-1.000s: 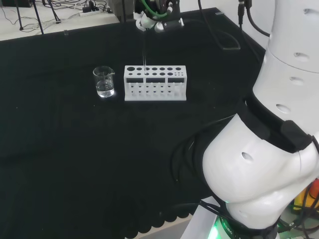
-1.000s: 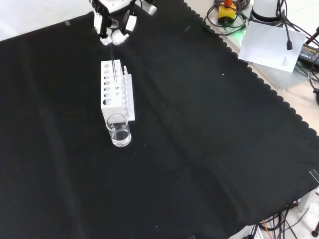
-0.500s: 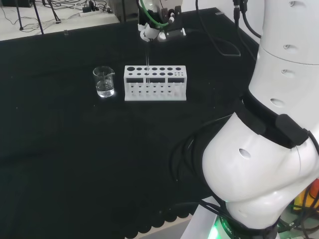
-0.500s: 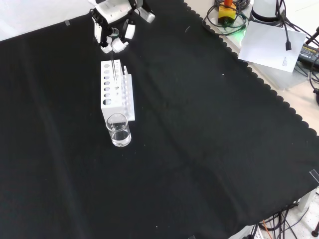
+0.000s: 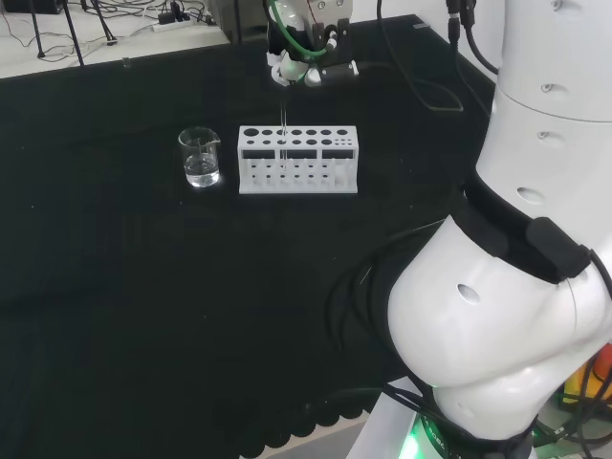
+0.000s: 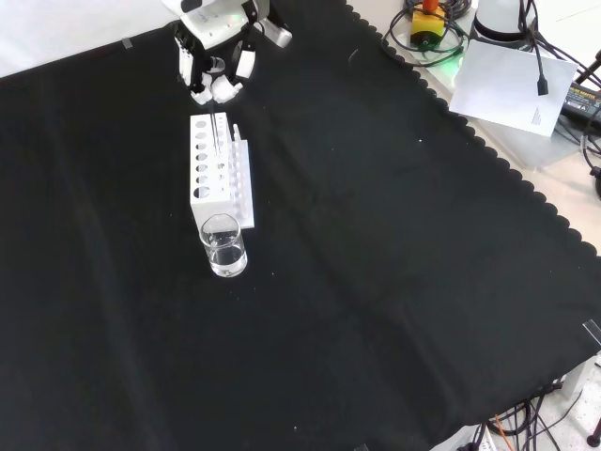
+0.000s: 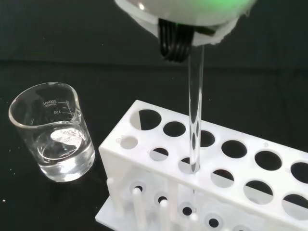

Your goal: Put the glass rod back on the white test tube rack.

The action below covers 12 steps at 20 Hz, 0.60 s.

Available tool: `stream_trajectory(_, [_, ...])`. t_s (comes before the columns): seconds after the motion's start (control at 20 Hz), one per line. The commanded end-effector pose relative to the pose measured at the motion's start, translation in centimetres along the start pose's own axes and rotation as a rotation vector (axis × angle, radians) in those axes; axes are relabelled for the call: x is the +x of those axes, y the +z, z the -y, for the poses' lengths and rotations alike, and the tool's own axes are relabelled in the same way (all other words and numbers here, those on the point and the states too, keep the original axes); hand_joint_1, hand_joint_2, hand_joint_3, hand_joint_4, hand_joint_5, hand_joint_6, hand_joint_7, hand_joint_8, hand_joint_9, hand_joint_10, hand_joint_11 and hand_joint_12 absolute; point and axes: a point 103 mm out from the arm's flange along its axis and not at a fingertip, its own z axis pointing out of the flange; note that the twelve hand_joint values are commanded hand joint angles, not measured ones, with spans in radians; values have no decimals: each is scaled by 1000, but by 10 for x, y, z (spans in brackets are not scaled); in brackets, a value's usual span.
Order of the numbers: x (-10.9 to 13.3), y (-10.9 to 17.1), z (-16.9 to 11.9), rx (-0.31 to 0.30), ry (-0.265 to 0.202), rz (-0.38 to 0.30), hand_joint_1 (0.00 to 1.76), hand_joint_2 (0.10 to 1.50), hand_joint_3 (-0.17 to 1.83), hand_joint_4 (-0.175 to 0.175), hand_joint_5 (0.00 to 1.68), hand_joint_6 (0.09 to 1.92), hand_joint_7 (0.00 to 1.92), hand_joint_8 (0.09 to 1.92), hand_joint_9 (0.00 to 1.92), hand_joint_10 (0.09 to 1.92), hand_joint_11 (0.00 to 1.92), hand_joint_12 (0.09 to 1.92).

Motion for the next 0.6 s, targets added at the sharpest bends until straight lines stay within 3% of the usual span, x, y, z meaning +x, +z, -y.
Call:
stream_trajectory(0.05, [1,1,-5,0,-7,5,1315,692,674,-175,1160,597,1231,1036,1694,929,1696,944])
stream_trajectory(0.6, [0,10,-14,22,-6,8,1315,693,671,-175,1157,602,1232,1032,1693,928,1697,941])
